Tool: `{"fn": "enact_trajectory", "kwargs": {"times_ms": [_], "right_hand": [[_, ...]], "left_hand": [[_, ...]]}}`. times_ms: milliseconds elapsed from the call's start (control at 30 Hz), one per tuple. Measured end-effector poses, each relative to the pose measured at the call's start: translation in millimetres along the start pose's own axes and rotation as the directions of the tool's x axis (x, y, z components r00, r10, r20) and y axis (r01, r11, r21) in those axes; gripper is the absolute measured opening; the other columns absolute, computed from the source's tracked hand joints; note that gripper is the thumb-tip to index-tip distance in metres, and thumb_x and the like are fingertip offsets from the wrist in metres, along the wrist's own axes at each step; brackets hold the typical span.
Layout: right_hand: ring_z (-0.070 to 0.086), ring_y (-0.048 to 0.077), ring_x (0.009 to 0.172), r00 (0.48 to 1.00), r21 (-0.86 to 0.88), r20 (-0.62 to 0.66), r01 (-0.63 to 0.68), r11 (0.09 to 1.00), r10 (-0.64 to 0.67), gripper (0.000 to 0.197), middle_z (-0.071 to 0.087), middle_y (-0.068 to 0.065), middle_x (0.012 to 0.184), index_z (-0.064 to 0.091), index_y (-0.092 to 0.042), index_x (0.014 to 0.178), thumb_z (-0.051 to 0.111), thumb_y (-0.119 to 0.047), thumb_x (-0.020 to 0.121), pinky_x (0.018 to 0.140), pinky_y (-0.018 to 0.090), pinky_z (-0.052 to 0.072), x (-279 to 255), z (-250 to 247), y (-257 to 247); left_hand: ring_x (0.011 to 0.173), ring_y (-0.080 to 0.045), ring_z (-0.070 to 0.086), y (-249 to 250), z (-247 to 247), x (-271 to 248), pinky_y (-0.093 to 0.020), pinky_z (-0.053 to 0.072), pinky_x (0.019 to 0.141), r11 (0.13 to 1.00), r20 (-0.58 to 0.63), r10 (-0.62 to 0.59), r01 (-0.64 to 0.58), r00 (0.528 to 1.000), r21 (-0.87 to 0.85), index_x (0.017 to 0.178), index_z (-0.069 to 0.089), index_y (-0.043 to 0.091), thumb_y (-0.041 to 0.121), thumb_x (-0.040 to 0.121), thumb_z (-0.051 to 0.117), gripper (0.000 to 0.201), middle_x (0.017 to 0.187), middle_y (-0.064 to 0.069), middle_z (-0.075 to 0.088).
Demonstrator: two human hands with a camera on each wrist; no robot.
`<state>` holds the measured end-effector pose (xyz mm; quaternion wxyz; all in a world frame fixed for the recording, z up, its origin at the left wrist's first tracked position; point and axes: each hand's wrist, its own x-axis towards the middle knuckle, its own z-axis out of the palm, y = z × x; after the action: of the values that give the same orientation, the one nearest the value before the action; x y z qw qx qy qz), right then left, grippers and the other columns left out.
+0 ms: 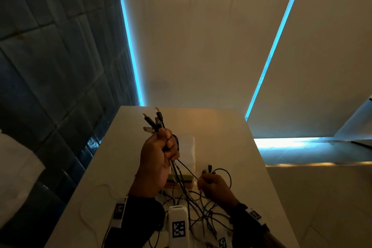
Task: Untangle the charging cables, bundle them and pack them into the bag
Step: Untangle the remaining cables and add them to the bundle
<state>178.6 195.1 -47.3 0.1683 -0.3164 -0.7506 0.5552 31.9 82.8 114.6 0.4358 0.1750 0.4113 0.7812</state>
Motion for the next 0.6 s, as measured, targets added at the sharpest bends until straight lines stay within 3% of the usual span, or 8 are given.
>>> {"fn": "enact_trajectory", "kwargs": {"times_ms": [167, 267, 333, 400, 500, 600], "right_hand": [[0.045, -0.002, 0.048, 0.998, -0.045, -0.021, -0.061, 0.997, 0.060, 0.038, 0.050, -0.008, 0.052, 0.057, -0.021, 0.055, 0.059, -0.005, 0.089, 0.054, 0.016, 0.037, -0.5, 1.1, 18.6], [0.045, -0.001, 0.047, 0.989, -0.073, -0.074, -0.131, 0.989, 0.126, 0.036, 0.051, -0.007, 0.053, 0.057, -0.020, 0.055, 0.059, -0.009, 0.089, 0.054, 0.020, 0.038, 2.3, 2.3, 14.6], [0.046, 0.008, 0.050, 0.979, -0.043, -0.134, -0.164, 0.986, 0.157, 0.033, 0.052, -0.002, 0.055, 0.058, -0.019, 0.057, 0.056, -0.013, 0.089, 0.054, 0.028, 0.038, 4.3, -0.7, -2.2], [0.039, 0.018, 0.049, 0.976, 0.093, -0.182, -0.107, 0.990, 0.122, 0.030, 0.045, 0.006, 0.054, 0.057, -0.015, 0.062, 0.053, -0.011, 0.092, 0.048, 0.029, 0.031, 3.0, -6.1, -32.1], [0.025, 0.013, 0.043, 0.986, 0.364, -0.166, 0.038, 0.931, 0.025, 0.026, 0.032, 0.002, 0.051, 0.055, -0.006, 0.072, 0.048, -0.011, 0.097, 0.041, 0.021, 0.020, -4.8, -13.6, -90.7], [0.022, 0.012, 0.042, 0.981, 0.394, -0.116, 0.189, 0.900, -0.155, 0.027, 0.029, -0.002, 0.049, 0.054, -0.007, 0.074, 0.045, -0.012, 0.099, 0.041, 0.021, 0.018, -13.8, -13.5, -132.0]], "left_hand": [[0.036, -0.005, 0.026, 0.9, -3.5, 0.7, -0.019, 0.026, 0.039, 1.000, -0.035, -0.006, 0.007, 0.999, 0.030, 0.071, 0.041, 0.014, 0.019, 0.102, 0.028, 0.034, 0.049, 0.005, 0.039], [0.035, -0.005, 0.027, 1.6, -5.8, 1.1, -0.018, 0.027, 0.038, 0.998, -0.060, -0.012, 0.016, 0.998, 0.062, 0.071, 0.040, 0.013, 0.018, 0.102, 0.028, 0.034, 0.049, 0.005, 0.040], [0.036, -0.006, 0.027, 2.7, -5.9, 0.8, -0.018, 0.026, 0.039, 0.995, -0.080, 0.003, 0.005, 0.997, 0.100, 0.071, 0.040, 0.013, 0.019, 0.102, 0.029, 0.034, 0.048, 0.006, 0.040], [0.036, -0.006, 0.028, 1.9, -5.1, 0.0, -0.018, 0.026, 0.039, 0.992, -0.100, 0.012, 0.000, 0.995, 0.124, 0.071, 0.040, 0.013, 0.020, 0.103, 0.030, 0.034, 0.048, 0.006, 0.040], [0.038, -0.007, 0.032, -2.0, -2.0, -1.9, -0.020, 0.026, 0.040, 0.990, -0.135, 0.004, 0.015, 0.991, 0.142, 0.071, 0.041, 0.013, 0.017, 0.103, 0.030, 0.034, 0.050, 0.005, 0.042], [0.044, -0.011, 0.044, -4.0, 2.9, -3.8, -0.025, 0.031, 0.048, 0.985, -0.166, 0.004, 0.025, 0.986, 0.171, 0.071, 0.043, 0.012, 0.014, 0.102, 0.031, 0.033, 0.058, -0.002, 0.047]]}}
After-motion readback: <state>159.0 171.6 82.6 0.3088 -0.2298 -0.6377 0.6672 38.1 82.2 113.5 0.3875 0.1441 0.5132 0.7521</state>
